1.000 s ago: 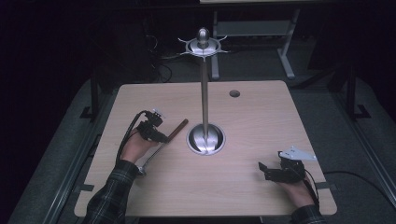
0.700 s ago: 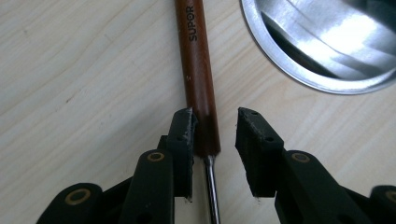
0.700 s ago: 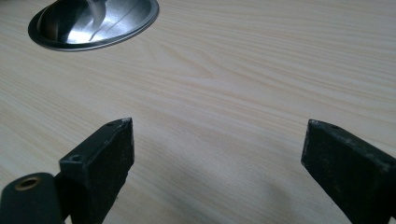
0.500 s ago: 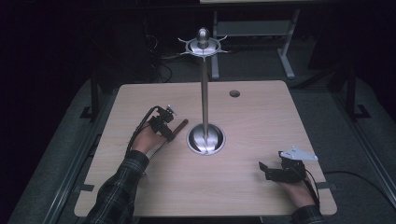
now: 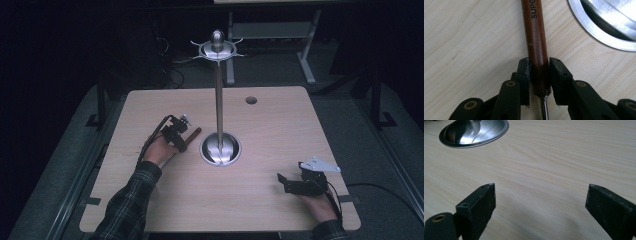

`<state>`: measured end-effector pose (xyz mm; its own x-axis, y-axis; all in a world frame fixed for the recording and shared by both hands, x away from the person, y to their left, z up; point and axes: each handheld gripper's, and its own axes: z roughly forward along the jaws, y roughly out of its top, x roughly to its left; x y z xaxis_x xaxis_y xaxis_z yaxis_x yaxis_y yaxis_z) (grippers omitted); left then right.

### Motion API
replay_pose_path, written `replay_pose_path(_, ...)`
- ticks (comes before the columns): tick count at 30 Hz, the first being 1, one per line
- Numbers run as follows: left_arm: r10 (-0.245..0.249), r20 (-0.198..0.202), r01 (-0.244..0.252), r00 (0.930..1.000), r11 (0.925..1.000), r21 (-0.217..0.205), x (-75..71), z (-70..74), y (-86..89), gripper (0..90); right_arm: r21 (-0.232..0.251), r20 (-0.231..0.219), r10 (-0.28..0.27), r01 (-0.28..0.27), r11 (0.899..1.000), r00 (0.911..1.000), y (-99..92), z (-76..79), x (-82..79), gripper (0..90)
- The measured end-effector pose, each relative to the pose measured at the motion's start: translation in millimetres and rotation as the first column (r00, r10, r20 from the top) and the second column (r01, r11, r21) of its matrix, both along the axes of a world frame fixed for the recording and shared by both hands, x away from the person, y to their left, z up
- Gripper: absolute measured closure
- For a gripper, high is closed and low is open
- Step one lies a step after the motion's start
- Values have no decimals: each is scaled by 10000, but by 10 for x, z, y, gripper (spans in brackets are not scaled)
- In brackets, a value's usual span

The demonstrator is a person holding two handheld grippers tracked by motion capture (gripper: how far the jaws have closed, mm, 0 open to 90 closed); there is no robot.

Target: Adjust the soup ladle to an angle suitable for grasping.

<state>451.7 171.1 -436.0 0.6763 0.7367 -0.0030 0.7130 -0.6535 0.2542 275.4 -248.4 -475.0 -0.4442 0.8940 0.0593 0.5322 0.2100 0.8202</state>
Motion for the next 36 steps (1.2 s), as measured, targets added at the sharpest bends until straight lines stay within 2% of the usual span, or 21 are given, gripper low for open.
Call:
replay_pose_path(10,223,-17,-223,9997,9997,46,4,2,7,734,54,-2,-25,25,10000,10000,0,1,0,91)
replay_pose_path(16,311,22,-311,9995,9995,-74,-1,1,19,736,47,-19,-24,24,10000,10000,-1,1,1,91)
replay_pose_path(21,353,151,-347,9993,9987,-377,-25,20,49,736,46,-27,-11,11,10000,10000,0,-2,3,91)
replay_pose_path(24,483,407,-451,9980,9961,-755,-67,79,99,736,40,-20,-14,14,10000,10000,-2,-2,3,91)
replay_pose_path(25,483,407,-451,9980,9961,-755,-67,79,99,736,40,-20,-14,14,10000,10000,-2,-2,3,91)
replay_pose_path(29,399,726,-315,9966,9930,-1137,-128,159,161,736,48,-20,-27,27,10000,10000,-2,-2,3,91)
replay_pose_path(30,429,856,-310,9954,9901,-1366,-165,196,188,736,37,-35,-12,12,10000,10000,0,-4,4,91)
replay_pose_path(32,313,907,-188,9954,9906,-1355,-178,222,213,736,-8,-7,14,-14,10000,10000,0,-4,5,91)
replay_pose_path(33,373,1161,-176,9925,9859,-1662,-220,253,244,736,-6,2,15,-15,10000,10000,0,-3,6,91)
replay_pose_path(35,411,1418,-136,9890,9818,-1894,-265,289,277,736,-9,4,15,-15,10000,10000,0,-4,6,91)
replay_pose_path(36,411,1418,-136,9890,9818,-1894,-265,289,277,736,-14,7,20,-20,10000,10000,0,-5,9,91)
